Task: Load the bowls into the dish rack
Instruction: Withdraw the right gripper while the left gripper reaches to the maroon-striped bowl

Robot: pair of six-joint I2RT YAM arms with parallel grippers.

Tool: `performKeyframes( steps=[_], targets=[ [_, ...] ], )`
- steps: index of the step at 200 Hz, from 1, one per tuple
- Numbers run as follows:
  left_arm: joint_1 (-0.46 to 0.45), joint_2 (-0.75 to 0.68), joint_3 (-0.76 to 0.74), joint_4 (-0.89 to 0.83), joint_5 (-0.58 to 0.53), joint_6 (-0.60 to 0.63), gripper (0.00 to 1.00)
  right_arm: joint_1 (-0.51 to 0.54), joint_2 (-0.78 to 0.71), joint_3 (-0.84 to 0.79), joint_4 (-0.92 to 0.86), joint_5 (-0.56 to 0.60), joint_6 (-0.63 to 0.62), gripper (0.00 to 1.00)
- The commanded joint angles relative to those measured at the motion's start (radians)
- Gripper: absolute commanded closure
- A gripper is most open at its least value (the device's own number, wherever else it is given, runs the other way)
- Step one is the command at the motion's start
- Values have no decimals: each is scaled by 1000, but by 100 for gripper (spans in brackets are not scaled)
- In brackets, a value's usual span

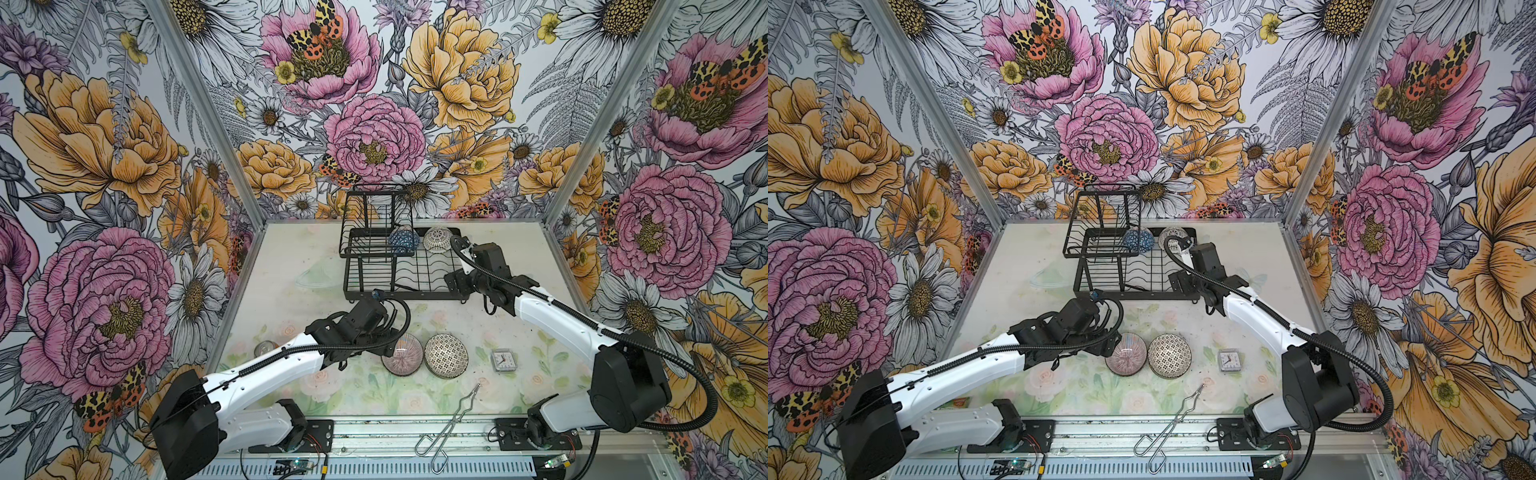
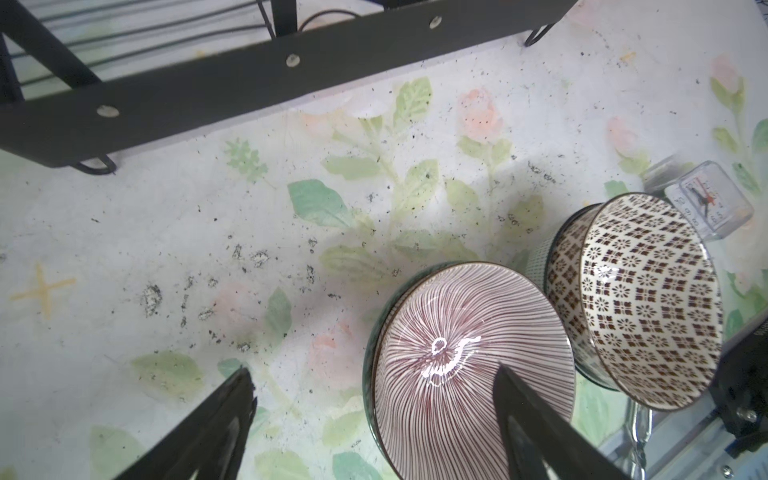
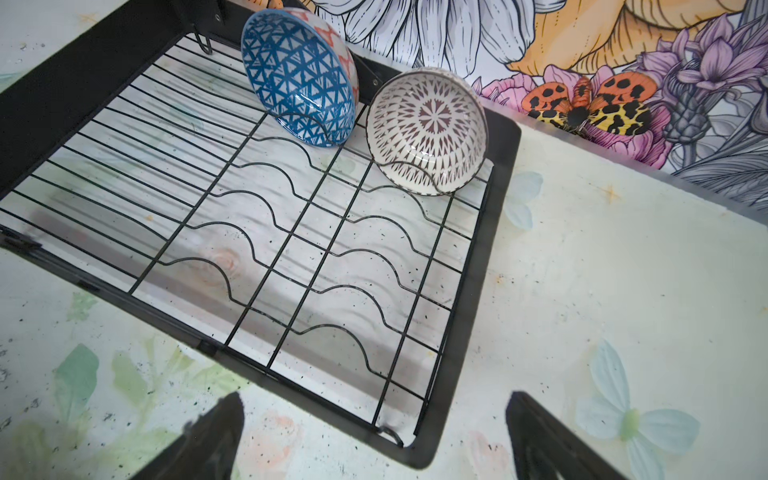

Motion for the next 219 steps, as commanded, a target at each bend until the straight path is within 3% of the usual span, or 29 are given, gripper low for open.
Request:
performKeyframes(
  steps=[1,80,219],
  targets=[
    [-11,39,13,-20,-24,-29,18,-4,25,21,-6,-2,12,0],
    [-15,130,64,-23,-18,-5,70,-6,44,24,-4,4,6,1],
    [-18,138,44,-19,26,-13,85,-15,79,25,-5,-8,8,1]
  ],
)
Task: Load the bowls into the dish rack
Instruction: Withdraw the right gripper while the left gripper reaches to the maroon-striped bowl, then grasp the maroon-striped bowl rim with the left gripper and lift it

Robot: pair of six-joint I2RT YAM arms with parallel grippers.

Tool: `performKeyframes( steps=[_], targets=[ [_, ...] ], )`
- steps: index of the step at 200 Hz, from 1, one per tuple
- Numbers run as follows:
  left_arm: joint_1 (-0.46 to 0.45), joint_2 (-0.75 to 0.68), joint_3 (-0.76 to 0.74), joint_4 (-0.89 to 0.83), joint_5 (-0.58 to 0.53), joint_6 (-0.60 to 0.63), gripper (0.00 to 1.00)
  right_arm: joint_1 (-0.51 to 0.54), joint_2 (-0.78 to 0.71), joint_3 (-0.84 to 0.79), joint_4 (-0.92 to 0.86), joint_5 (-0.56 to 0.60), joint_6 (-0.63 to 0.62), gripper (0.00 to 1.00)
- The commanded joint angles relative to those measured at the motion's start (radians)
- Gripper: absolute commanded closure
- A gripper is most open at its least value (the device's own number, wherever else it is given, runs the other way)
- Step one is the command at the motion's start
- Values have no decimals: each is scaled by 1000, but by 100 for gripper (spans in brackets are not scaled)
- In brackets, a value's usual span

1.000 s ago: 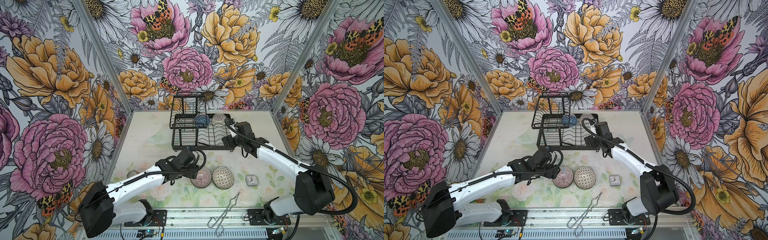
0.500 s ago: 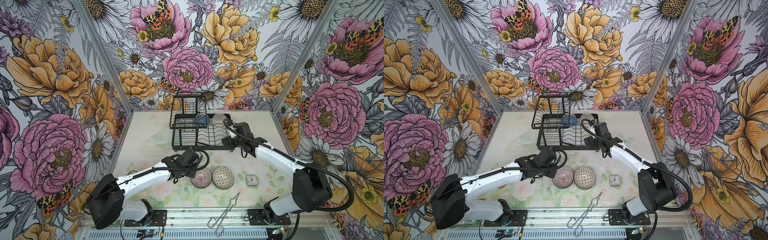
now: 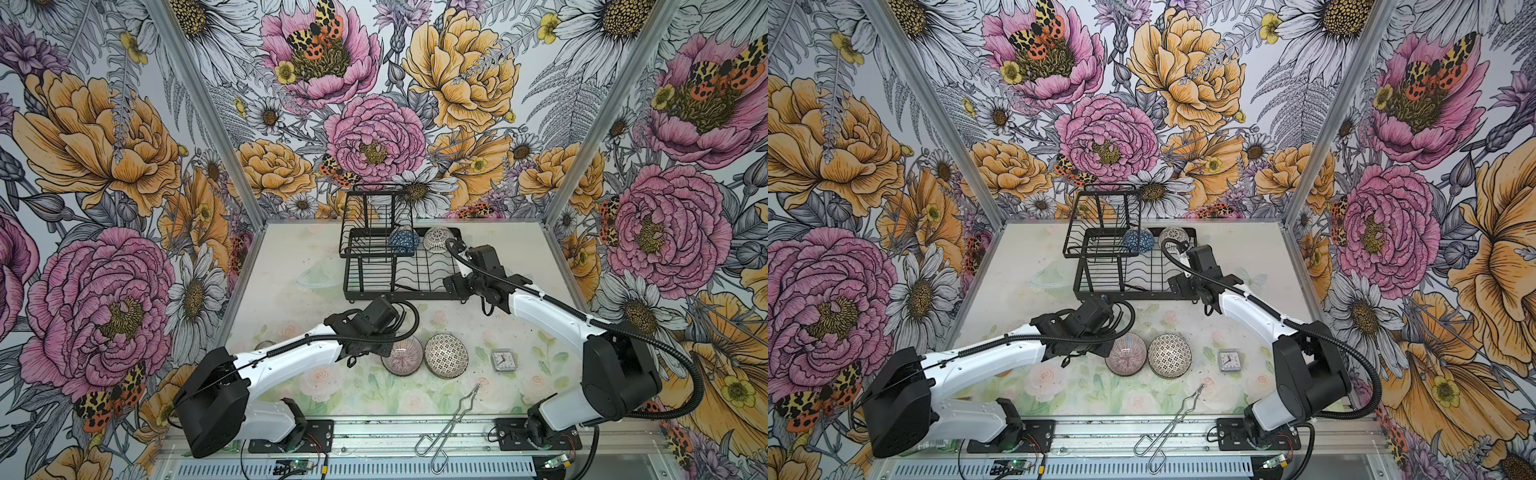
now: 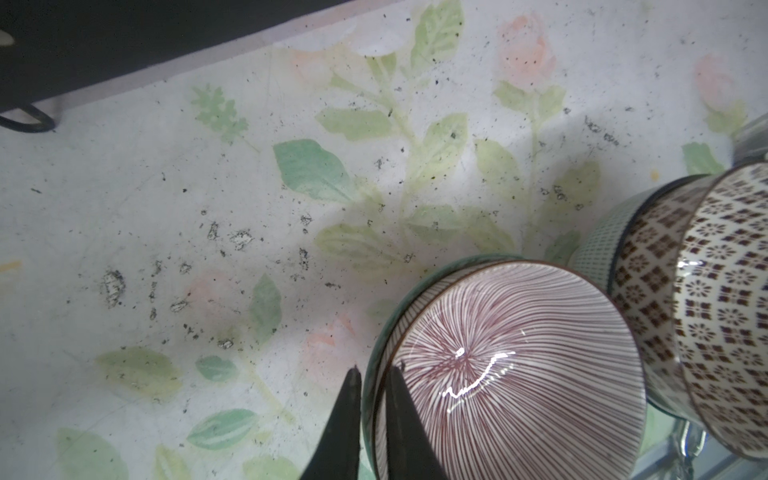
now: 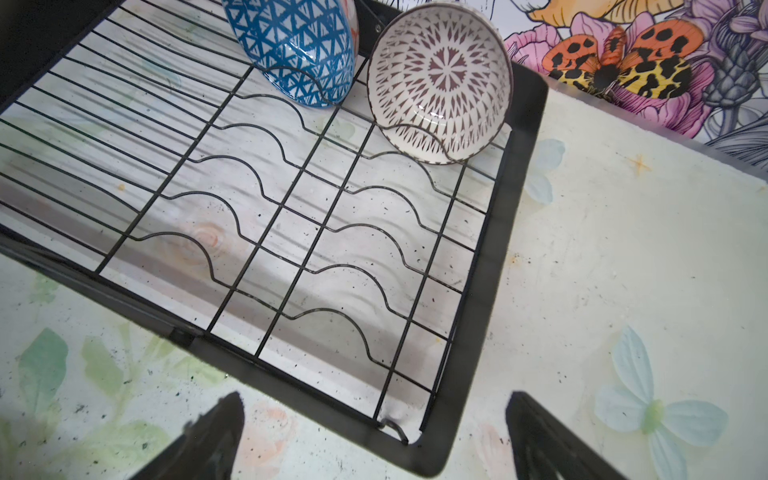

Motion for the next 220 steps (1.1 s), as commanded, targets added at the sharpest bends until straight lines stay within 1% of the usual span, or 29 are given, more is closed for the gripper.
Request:
performKeyframes(
  steps=[1,75,119,132,172,220],
  targets=[
    [-6,1,1,2,18,-7,85,-8,20,24,5,-8,9,1],
    [-8,-19,-26,17,44,-20,86,-8,18,17,5,-11,11,0],
    [-11,-24,-37,21,46,-24,84,-8,14,16,4,-13,12,0],
    [-11,-27,-37,22,45,-25,85,-8,12,15,3,-12,11,1],
    [-14,-44,-45,21,27,-25,95,-8,10,14,4,-12,13,0],
    [-16,-88,-47,11,4,-23,98,-8,6,12,4,-20,13,0]
  ],
)
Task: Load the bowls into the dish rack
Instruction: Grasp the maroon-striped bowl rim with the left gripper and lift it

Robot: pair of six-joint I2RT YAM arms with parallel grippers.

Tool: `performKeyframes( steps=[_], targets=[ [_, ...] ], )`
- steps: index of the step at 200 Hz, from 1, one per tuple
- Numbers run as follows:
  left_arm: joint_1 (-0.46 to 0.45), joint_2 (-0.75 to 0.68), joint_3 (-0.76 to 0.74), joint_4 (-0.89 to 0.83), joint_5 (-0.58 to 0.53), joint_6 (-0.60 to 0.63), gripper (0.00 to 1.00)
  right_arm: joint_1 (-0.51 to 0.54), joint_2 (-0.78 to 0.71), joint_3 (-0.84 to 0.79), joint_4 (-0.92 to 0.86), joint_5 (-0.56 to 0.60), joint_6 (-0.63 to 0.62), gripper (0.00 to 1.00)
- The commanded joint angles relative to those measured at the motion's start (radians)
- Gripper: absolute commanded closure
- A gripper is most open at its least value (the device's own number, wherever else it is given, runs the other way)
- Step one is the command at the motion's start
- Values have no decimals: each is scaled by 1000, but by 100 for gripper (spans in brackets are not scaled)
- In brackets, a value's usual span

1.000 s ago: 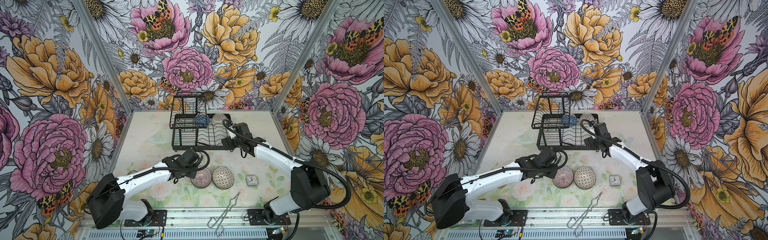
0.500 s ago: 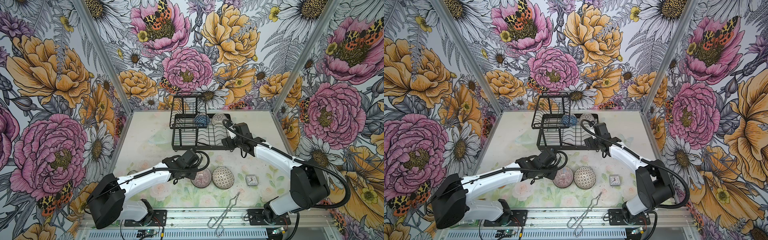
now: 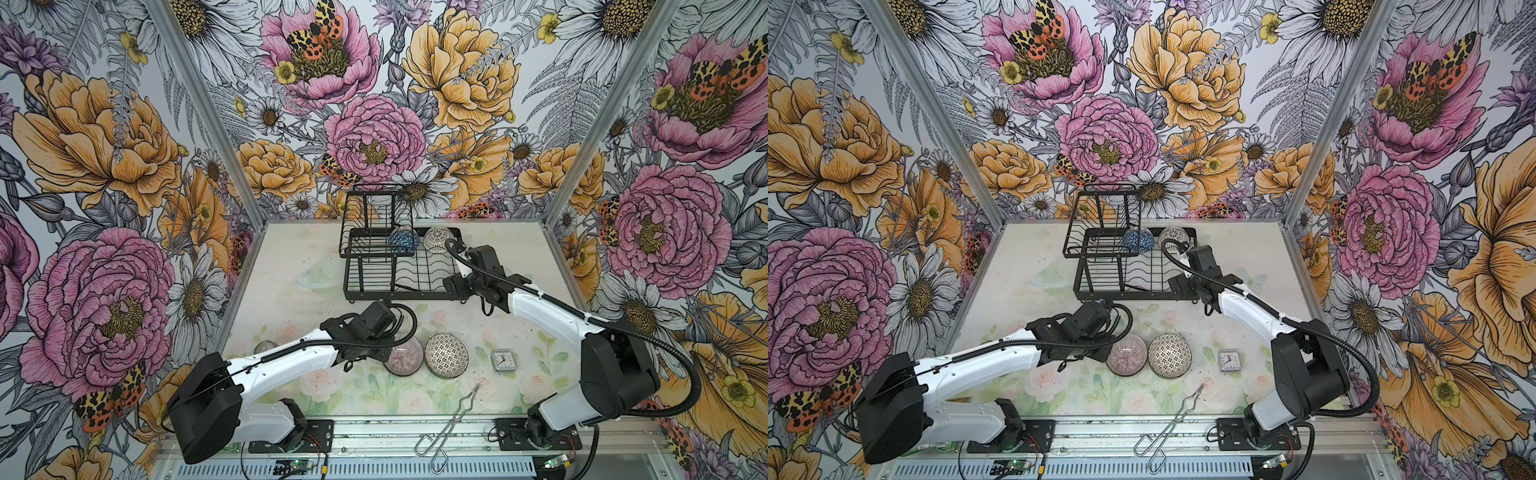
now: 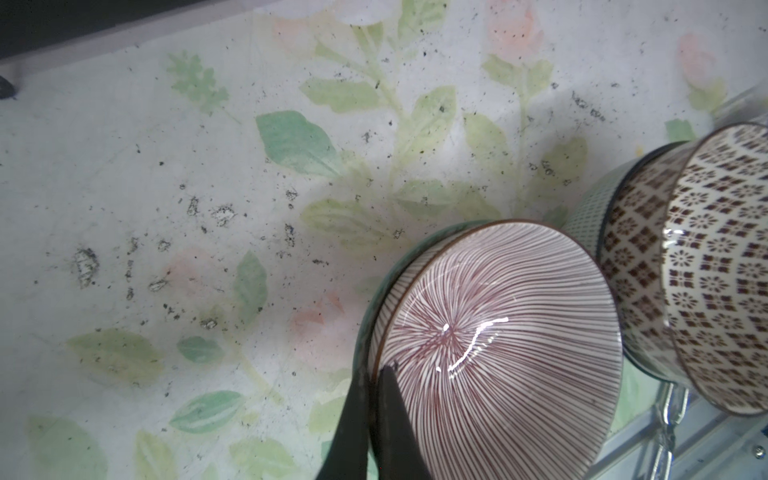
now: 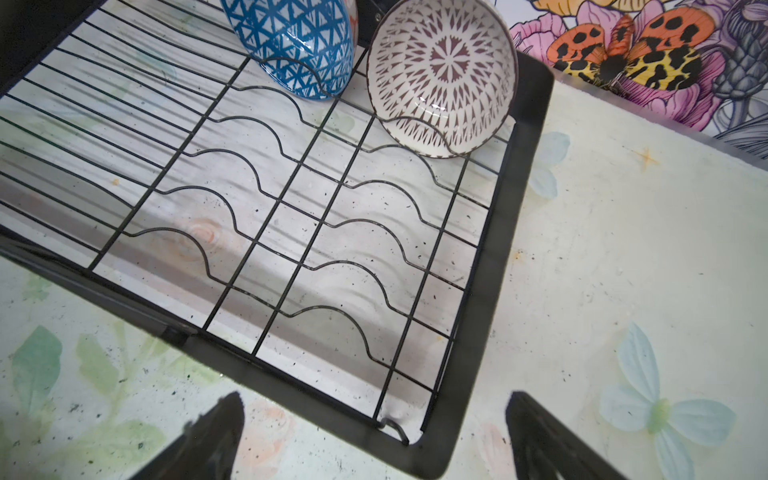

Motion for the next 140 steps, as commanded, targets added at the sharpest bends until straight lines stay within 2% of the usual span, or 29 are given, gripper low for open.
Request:
performKeyframes(
  steps=[1,52,87,140],
  targets=[
    [-8,-42,-2,9,-30,-10,98,-3,-3,12,3,-12,13,0],
    [-42,-42,28,-39,-174,-3,100,-4,-4,10,4,-13,12,1],
    [-70,17,60,-53,-217,5,100,-4,-1,8,3,-13,13,1],
    [-84,83,76,-52,-215,16,85,-5,-3,7,4,-11,12,0]
  ],
)
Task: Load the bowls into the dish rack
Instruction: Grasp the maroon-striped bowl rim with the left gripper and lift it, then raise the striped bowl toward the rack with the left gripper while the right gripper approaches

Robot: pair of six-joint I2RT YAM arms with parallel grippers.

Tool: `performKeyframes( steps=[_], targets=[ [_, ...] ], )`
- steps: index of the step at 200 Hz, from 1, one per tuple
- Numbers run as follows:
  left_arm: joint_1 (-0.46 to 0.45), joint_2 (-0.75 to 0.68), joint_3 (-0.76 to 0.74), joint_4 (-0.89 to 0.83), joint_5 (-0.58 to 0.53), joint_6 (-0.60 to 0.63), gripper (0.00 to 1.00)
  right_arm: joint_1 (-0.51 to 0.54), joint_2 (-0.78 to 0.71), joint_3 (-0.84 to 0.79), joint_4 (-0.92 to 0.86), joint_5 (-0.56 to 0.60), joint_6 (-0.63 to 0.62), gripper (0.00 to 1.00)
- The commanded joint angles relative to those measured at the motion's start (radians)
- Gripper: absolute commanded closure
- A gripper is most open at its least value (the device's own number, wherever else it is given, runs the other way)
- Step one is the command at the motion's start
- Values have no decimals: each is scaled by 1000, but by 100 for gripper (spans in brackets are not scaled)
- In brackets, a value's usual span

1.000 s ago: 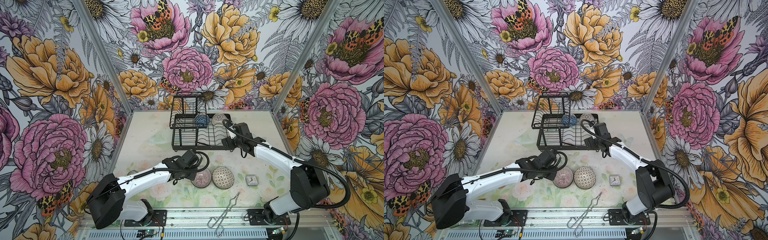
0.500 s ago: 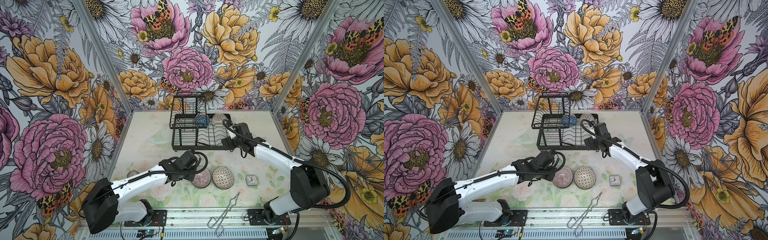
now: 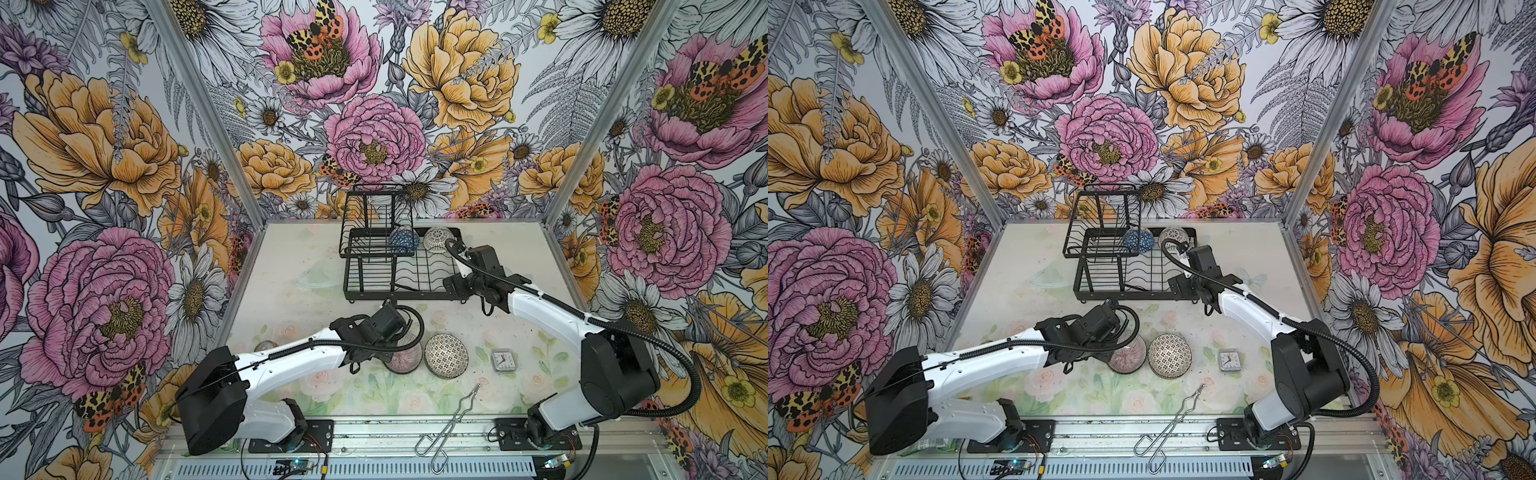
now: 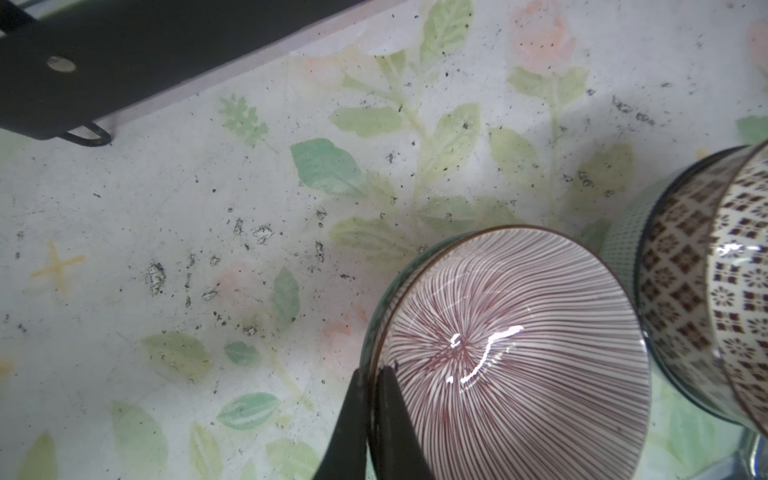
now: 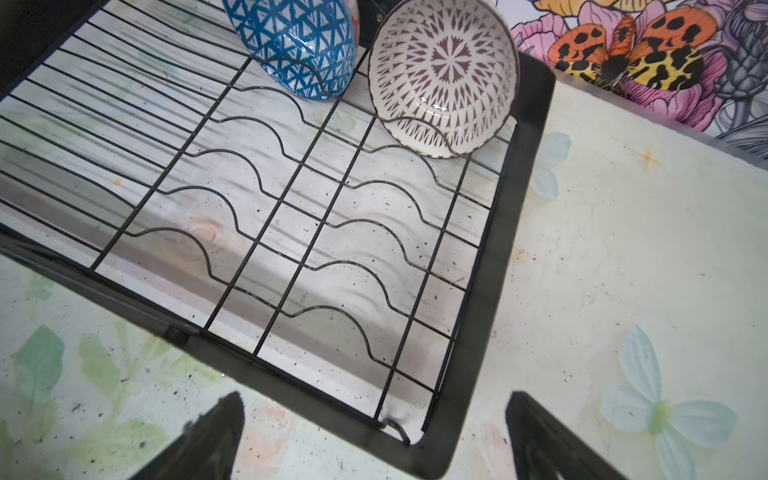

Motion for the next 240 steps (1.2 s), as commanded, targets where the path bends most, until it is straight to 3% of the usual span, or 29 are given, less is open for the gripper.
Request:
performKeyframes(
  steps=[1,32,73,240],
  targets=[
    [-5,19,15,-1,-34,8,84,-5,-3,7,4,-11,12,0],
    [-4,5,3,1,-28,7,77,-5,-4,8,4,-14,12,1],
    [8,-12,-20,17,-8,4,76,-5,0,10,4,-17,12,1],
    [44,-87,-18,28,28,22,99,-5,-6,11,4,-22,13,0]
  ],
)
